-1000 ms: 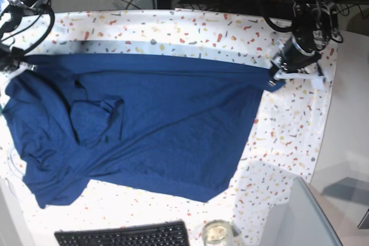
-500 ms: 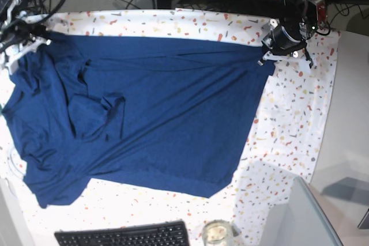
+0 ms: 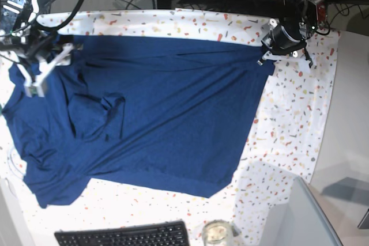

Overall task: Layout the t-shirt on the table in an organized manner, then fold the t-shirt properly
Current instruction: 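Pull the grasped corners apart with both grippers to straighten the shirt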

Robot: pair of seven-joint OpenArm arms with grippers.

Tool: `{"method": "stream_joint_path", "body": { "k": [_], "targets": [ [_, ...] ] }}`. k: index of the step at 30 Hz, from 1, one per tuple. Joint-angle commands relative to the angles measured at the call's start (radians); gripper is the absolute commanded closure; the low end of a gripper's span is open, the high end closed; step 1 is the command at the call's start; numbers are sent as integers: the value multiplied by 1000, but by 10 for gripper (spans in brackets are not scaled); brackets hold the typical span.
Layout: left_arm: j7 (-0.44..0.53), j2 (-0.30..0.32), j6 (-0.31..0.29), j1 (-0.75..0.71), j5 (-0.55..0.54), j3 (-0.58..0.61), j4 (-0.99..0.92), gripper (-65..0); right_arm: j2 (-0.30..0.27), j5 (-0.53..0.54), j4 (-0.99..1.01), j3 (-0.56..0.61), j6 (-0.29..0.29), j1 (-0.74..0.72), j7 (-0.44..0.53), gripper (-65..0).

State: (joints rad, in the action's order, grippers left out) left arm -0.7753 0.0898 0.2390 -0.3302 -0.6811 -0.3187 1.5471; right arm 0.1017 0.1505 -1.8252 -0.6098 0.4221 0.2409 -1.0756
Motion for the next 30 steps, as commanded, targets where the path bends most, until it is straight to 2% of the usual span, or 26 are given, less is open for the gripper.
{"method": "stream_joint_path", "body": {
  "k": [1, 6, 8, 11, 13, 16, 19, 24, 26, 28, 30],
  "targets": [
    [6, 9, 0, 3, -1, -3, 17, 0, -4, -1, -20, -51, -7, -2, 16, -359],
    [6, -2, 0, 3, 2, -3, 17, 0, -6, 4, 26, -207, 2, -16, 19, -371],
    [6, -2, -2, 3, 2, -3, 17, 0, -15, 41, 83, -272, 50, -36, 19, -428],
    [6, -3, 0, 3, 1, -3, 17, 0, -63, 85, 190, -347, 133, -67, 19, -506],
    [4, -3, 0, 3, 1, -3, 17, 0, -87, 88, 256, -365, 131, -84, 19, -531],
    [3, -3, 0, 3, 2, -3, 17, 0, -112, 93, 333, -368, 134, -90, 25, -530],
    [3, -2, -2, 3, 2, -3, 17, 0, -118, 94, 397, -362, 145, -105, 73, -528],
    [3, -2, -2, 3, 2, -3, 17, 0, -118, 91, 468, -361, 245, -133, 87, -527],
    [3, -2, -2, 3, 2, -3, 19, 0, -118, 90, 486, -361, 252, -143, 94, -524],
    [3, -2, -2, 3, 2, -3, 19, 0, -133, 94, 493, -361, 257, -145, 88, -470],
    [1, -2, -2, 3, 2, -3, 19, 0, -142, 103, 494, -361, 258, -148, 87, -360]
  ]
}}
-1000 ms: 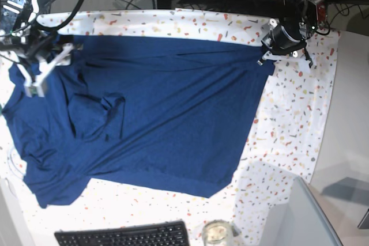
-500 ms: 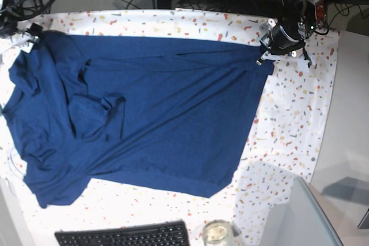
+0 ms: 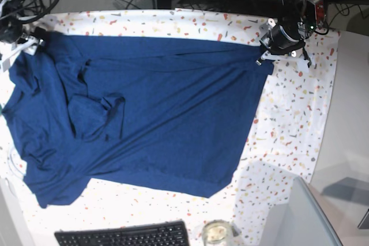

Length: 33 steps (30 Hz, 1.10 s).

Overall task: Layout the t-shirt on the table in an organized manner, then fold the t-shirt properly
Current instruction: 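Pull the grasped corners apart with both grippers to straighten the shirt, then lift the shirt with the left gripper and sweep it across the cloth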

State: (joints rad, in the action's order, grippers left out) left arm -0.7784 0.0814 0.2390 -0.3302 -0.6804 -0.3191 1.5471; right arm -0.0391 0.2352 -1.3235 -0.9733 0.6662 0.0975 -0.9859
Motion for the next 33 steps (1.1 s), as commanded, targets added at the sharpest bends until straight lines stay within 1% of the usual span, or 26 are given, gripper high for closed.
{"method": "stream_joint_path", "body": {
  "k": [1, 3, 6, 9, 10, 13, 16, 17, 19, 21, 22, 24, 26, 30, 33],
  "targets": [
    [4, 7, -2, 3, 1, -2, 19, 0, -5, 31, -8, 3, 14, -6, -5, -302],
    [4, 7, -2, 6, 1, -2, 20, 0, -12, 68, -15, -2, 14, -5, -17, -164],
    [4, 7, 0, 9, 4, -2, 56, 0, -51, 106, -50, -3, 14, -6, -80, 0],
    [4, 14, 1, 15, 6, -2, 122, 0, -71, 120, -130, -3, 14, -11, -136, -9],
    [4, 16, 1, 19, 6, -2, 145, 0, -77, 120, -173, 3, 14, -20, -152, -3],
    [3, 19, 9, 64, 6, -2, 188, 0, -84, 120, -268, 4, 7, -54, -219, -2],
    [3, 25, 67, 119, 6, 48, 197, 0, -89, 117, -363, 6, 5, -104, -298, -2],
    [3, 37, 84, 138, 6, 76, 197, 0, -98, 117, -394, 6, 3, -121, -319, -2],
    [3, 45, 115, 179, 4, 136, 197, 0, -123, 117, -440, 24, 3, -161, -364, -2],
    [3, 48, 168, 225, 1, 189, 197, 0, -157, 115, -477, 61, -1, -196, -397, -2],
    [3, 48, 191, 247, 0, 211, 198, 0, -172, 115, -492, 78, -13, -213, -410, -2],
    [3, 47, 228, 296, -2, 257, 209, 0, -199, 115, -526, 113, -53, -246, -410, -2],
    [3, 42, 234, 339, -2, 283, 227, 0, -232, 115, -557, 149, -70, -276, -410, -2],
    [3, 39, 237, 461, -2, 344, 273, 0, -308, 115, -572, 215, -70, -358, -410, -2],
    [3, 45, 237, 558, -2, 363, 286, 0, -350, 115, -572, 254, -69, -410, -410, -2]
  ]
}}
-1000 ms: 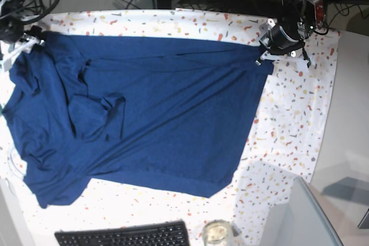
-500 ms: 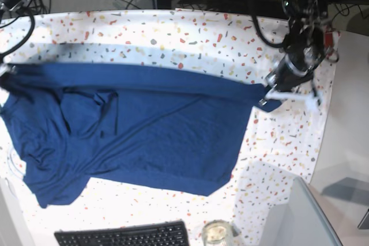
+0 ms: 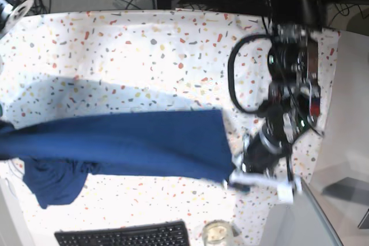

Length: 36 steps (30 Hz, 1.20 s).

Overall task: Layout the t-shirt on the table in an organized manner, then fold the t-shirt properly
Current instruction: 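Lift the shirt with the left gripper and sweep it across the cloth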

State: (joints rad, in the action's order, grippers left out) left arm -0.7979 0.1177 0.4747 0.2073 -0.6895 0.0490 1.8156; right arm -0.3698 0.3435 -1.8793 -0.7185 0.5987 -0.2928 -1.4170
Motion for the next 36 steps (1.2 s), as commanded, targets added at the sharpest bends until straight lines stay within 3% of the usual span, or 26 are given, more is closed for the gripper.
{"method": "stream_joint_path", "body": {
  "k": [1, 7, 10, 16, 22, 30, 36],
  "targets": [
    [22, 9, 2, 56, 7, -5, 19, 0, -34, 7, -16, 15, -1, -44, 21, -2],
    [22, 9, 2, 225, 6, -5, 20, 0, -84, 7, -16, 95, 0, -173, 21, -2],
    [27, 1, 2, 284, 6, -16, 14, 0, -85, 7, -18, 118, 0, -220, 83, -2],
    [31, -128, 2, 361, 6, -108, 14, 0, -85, 7, -18, 167, -3, -288, 190, -2],
    [33, -203, 2, 429, 9, -173, 9, 0, -85, 6, -16, 216, -4, -352, 244, -2],
    [33, -224, 2, 548, 7, -177, -27, 0, -85, 6, -16, 293, -4, -443, 276, -2],
    [33, -223, 2, 519, 12, -176, -30, 0, -79, 6, -16, 296, -4, -374, 276, -2]
  ]
}}
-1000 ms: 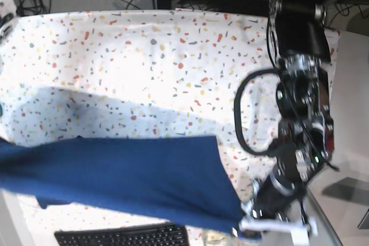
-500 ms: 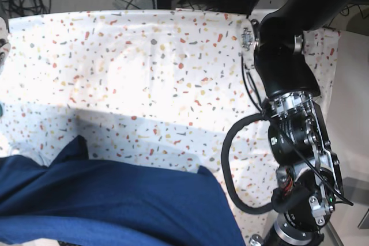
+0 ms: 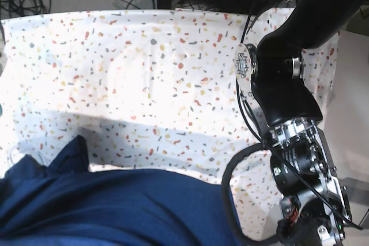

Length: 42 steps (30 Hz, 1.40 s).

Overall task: Layout the t-shirt on the table in an organized manner, then fold the t-shirt properly
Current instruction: 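Lift the shirt with the left gripper and sweep it across the cloth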

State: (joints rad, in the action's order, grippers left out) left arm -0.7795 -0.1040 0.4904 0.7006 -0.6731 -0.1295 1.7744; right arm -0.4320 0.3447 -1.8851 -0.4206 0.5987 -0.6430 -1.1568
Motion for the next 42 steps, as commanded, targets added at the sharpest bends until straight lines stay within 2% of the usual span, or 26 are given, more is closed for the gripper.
{"method": "stream_joint_path", "body": {
  "k": [1, 6, 9, 13, 19, 26, 29, 32, 35, 37, 42],
  "targets": [
    [15, 3, -14, 12, -3, 1, 9, 0, -17, 4, -11, -2, -4, -4, 16, -2],
    [41, 42, -12, -3, -3, -2, -1, 0, -20, 4, -9, -4, -4, 12, 33, -2],
    [68, 46, -12, -32, -7, -54, -1, 0, -21, 4, -9, -5, -4, 13, 27, -2],
    [70, 48, -12, -60, -9, -108, 0, 0, -18, 4, -9, -5, -4, 94, 38, -2],
    [71, 48, -12, -52, -9, -115, -1, 0, -15, 4, -3, -5, -4, 124, 38, -2],
    [71, 45, -12, -12, -10, -112, -8, 0, -21, 4, 83, -5, -4, 87, 39, -2],
    [73, 43, -12, 4, -10, -112, -41, 0, -21, 4, 123, -1, -4, 87, 88, -2],
    [73, 43, -12, 11, -10, -111, -41, 0, -21, 4, 127, -5, -4, 93, 90, -2],
    [71, 48, -12, -54, -10, -115, -37, 0, -21, 6, 109, -14, -4, 131, 42, -2],
    [71, 51, -14, -118, -10, -120, -37, 0, -14, 7, 60, -70, -4, 180, 7, -2],
    [71, 96, -14, -292, -10, -121, 51, 0, 42, 9, -6, -157, -1, 337, -38, -2]
  ]
}}
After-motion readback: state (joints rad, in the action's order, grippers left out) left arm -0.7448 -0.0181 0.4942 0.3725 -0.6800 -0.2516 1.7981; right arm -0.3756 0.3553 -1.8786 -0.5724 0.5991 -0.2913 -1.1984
